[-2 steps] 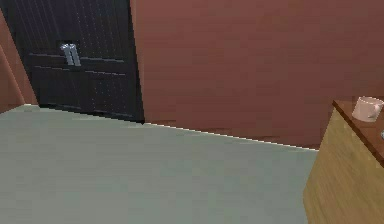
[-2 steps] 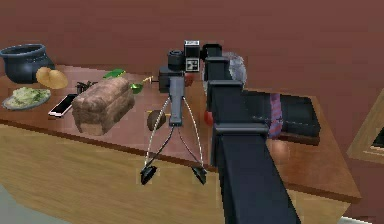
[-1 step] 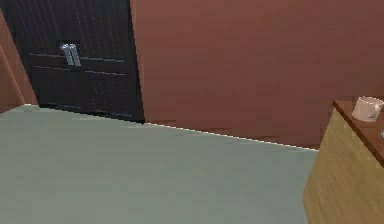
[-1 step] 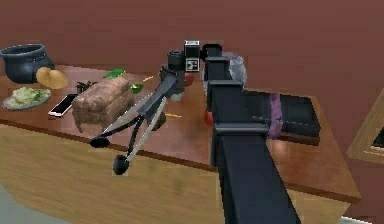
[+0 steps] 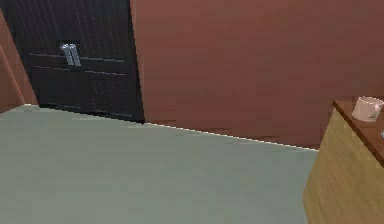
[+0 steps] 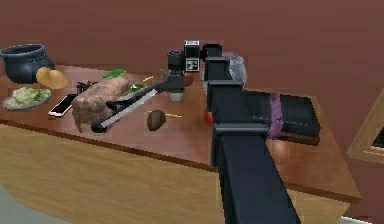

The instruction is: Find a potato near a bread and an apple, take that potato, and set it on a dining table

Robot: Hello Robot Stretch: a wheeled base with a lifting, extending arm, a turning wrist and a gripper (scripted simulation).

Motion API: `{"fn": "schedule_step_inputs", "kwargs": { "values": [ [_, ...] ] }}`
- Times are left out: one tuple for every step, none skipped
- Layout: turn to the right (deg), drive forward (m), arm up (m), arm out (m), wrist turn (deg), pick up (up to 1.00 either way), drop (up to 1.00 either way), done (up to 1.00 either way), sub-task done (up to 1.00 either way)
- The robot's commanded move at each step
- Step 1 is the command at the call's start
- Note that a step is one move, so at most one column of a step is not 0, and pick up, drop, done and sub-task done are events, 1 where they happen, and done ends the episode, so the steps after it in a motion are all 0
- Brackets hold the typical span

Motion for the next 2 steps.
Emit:
{"fn": "schedule_step_inputs", "kwargs": {
  "values": [
    [0.0, 0.0, 0.0, 0.0, 45.0, 0.0, 0.0, 0.0, 0.0],
    [0.0, 0.0, 0.0, 0.0, 9.0, 0.0, 0.0, 0.0, 0.0]
  ]
}}
